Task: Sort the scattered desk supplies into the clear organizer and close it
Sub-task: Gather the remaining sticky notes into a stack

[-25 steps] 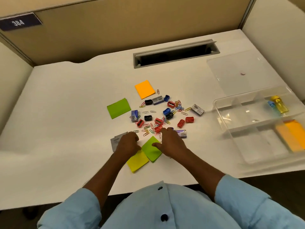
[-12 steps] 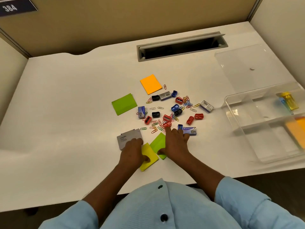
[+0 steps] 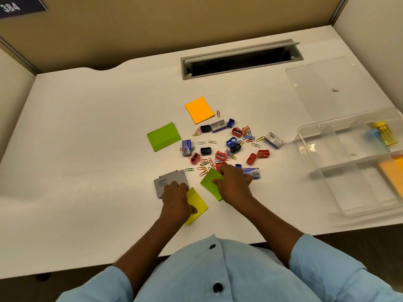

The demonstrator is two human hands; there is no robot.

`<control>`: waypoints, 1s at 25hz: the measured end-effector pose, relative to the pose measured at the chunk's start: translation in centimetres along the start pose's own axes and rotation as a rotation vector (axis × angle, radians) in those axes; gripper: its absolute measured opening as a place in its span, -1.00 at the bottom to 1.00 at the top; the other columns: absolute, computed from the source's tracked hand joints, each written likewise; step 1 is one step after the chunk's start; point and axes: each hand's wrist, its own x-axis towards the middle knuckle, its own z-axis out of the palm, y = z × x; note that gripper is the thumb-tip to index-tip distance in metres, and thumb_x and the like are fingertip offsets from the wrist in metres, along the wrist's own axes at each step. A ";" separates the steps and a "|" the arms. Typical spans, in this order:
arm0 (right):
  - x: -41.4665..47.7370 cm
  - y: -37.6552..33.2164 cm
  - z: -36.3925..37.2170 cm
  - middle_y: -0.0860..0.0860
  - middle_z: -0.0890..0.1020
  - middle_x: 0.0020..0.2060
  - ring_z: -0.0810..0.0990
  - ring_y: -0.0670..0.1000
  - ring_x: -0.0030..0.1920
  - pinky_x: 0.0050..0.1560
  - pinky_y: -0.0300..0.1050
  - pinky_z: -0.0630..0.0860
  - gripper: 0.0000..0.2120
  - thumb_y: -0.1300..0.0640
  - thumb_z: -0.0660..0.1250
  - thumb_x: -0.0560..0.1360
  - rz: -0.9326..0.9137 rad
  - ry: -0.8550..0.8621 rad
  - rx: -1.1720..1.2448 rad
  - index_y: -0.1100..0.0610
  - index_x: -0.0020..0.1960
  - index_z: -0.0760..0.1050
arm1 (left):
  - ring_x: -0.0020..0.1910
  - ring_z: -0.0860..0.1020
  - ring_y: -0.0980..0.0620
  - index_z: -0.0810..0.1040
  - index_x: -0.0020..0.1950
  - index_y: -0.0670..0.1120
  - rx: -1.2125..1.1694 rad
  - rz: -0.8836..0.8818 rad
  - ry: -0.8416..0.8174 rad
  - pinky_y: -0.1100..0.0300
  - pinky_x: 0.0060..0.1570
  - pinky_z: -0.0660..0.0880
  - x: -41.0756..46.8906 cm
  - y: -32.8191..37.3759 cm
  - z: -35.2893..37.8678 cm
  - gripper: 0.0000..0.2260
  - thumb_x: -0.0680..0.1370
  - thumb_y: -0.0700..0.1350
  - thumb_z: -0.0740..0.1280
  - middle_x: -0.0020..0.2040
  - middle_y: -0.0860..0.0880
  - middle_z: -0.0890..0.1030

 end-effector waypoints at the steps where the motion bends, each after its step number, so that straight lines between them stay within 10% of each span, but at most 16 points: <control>1: 0.1 0.1 -0.4 0.05 0.58 0.08 0.45 0.09 0.19 0.13 0.02 0.29 -0.75 -0.02 0.32 0.51 -0.005 -0.020 0.059 0.03 0.15 0.42 | 0.24 0.34 -0.12 0.48 0.26 -0.07 0.000 -0.011 0.011 0.04 0.20 0.37 0.1 0.2 -0.3 -0.44 0.32 0.02 0.54 0.19 -0.11 0.45; 7: -0.3 1.3 -3.5 0.06 0.61 0.01 0.51 -0.03 -0.02 -0.13 -0.17 0.41 -0.88 0.09 0.34 0.52 -0.174 0.029 0.443 0.07 0.02 0.44 | 0.04 0.52 -0.02 0.62 0.11 -0.13 -0.346 -0.075 -0.021 0.20 -0.08 0.38 0.5 1.5 -4.5 -0.77 0.50 -0.07 0.39 0.09 -0.08 0.61; 13: 0.7 2.9 -6.5 0.12 0.52 0.28 0.47 0.10 0.27 0.22 -0.10 0.42 -0.65 0.15 0.22 0.59 -0.177 0.066 0.540 0.18 0.36 0.38 | -0.22 0.52 0.11 0.67 -0.16 -0.03 -0.791 0.127 -0.137 0.30 -0.30 0.42 -1.4 4.8 -9.1 -0.95 0.42 -0.17 0.46 -0.23 0.02 0.64; 18: 0.6 5.0 -9.2 -0.01 0.57 -0.07 0.54 -0.03 -0.09 -0.31 -0.35 0.43 -0.82 0.20 0.31 0.52 -0.217 0.022 0.672 0.03 0.08 0.40 | -0.07 0.53 0.02 0.62 -0.23 0.06 -0.810 0.277 0.019 0.08 -0.05 0.47 -2.0 9.5 -9.2 -0.85 0.43 -0.20 0.45 -0.04 -0.10 0.65; 25: -0.3 7.9 -11.8 -0.04 0.65 -0.05 0.60 -0.01 0.03 -0.01 -0.10 0.59 -0.86 0.16 0.34 0.52 -0.218 -0.033 0.956 0.07 0.06 0.61 | 0.00 0.56 0.03 0.62 -0.04 -0.03 -0.944 0.227 0.030 0.27 -0.19 0.48 -1.4 14.1 -7.2 -0.89 0.46 -0.16 0.42 0.04 -0.06 0.63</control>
